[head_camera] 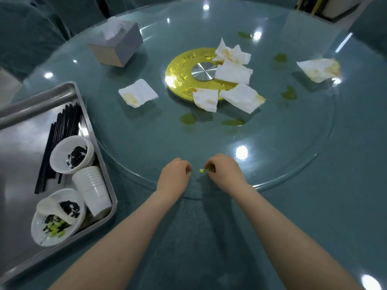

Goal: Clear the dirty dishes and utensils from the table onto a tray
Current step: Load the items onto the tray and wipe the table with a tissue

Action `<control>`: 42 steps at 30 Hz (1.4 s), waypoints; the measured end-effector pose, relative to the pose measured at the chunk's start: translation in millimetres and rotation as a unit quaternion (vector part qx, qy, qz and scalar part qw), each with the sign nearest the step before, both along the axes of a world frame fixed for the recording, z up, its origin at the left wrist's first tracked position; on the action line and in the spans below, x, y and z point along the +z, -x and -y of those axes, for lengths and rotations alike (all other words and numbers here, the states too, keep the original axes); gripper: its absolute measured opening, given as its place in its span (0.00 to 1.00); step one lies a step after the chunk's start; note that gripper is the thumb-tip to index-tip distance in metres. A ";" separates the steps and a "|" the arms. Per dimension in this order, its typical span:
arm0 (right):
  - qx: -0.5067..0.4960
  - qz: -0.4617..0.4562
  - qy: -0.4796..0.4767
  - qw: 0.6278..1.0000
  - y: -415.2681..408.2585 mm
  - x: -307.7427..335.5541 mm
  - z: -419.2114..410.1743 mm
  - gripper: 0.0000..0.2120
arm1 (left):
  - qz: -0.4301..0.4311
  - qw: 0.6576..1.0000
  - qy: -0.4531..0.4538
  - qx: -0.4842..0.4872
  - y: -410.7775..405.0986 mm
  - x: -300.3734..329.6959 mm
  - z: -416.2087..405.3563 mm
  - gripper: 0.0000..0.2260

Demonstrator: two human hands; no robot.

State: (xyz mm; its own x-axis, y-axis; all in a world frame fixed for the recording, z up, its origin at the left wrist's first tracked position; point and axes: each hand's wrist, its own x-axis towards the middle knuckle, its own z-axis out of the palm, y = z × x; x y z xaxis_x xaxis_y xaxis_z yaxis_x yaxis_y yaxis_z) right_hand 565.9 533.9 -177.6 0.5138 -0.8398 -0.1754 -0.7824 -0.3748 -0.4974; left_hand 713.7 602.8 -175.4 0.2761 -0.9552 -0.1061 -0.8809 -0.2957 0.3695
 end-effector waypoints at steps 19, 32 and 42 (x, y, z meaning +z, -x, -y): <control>-0.333 0.390 -0.333 0.792 40.4 25.1 2.2 0.11 | -0.836 0.460 -0.011 0.299 1.5 36.2 -21.3 0.05; -0.202 0.083 -0.066 0.974 22.5 -0.3 -1.3 0.17 | -0.827 0.451 0.045 0.334 -48.5 38.4 -73.8 0.07; -0.122 -0.174 -0.007 0.977 15.1 -0.8 -9.6 0.13 | -0.803 0.459 0.086 0.371 -76.2 48.5 -116.7 0.08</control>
State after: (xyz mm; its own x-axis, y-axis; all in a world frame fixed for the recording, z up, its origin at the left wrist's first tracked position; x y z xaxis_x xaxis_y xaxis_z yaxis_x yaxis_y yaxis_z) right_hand 550.8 543.5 -178.4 0.2062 -0.9260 -0.3164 -0.9701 -0.1512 -0.1897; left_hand 789.9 719.5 -126.8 0.2307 -0.6935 -0.6826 0.8870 -0.1385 0.4405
